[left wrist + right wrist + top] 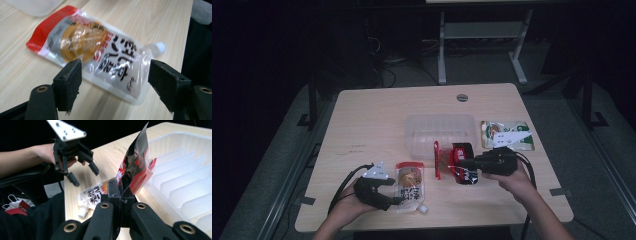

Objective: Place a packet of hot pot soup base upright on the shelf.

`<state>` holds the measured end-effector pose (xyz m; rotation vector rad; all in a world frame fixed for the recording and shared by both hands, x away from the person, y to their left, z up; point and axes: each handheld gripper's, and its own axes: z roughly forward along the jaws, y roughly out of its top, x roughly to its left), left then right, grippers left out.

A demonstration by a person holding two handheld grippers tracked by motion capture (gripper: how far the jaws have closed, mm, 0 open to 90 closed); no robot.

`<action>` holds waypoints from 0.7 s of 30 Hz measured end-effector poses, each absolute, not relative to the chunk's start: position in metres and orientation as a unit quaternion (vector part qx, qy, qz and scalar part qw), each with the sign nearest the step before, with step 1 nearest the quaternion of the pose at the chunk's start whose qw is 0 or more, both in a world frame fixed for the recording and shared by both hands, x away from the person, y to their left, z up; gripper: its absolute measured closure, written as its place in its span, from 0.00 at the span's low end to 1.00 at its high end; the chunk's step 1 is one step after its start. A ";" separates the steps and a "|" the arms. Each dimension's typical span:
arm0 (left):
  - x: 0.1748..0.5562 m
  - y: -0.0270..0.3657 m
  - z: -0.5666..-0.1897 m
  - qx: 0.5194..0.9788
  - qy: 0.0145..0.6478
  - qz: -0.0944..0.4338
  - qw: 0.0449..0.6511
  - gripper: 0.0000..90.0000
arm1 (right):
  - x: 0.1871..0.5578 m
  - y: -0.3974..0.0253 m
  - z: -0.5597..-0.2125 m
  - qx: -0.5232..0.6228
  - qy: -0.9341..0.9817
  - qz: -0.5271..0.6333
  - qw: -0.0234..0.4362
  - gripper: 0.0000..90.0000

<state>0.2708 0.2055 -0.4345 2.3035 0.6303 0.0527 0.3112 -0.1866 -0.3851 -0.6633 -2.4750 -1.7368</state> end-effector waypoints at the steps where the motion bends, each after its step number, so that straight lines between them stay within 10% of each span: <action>1: 0.270 0.207 -0.435 0.897 0.248 0.019 0.366 0.29 | 0.311 -0.187 -0.385 -0.214 -0.799 -0.561 0.023 1.00; 21: 0.283 0.220 -0.437 0.893 0.258 0.035 0.366 0.27 | 0.350 -0.184 -0.360 -0.233 -0.779 -0.582 -0.017 1.00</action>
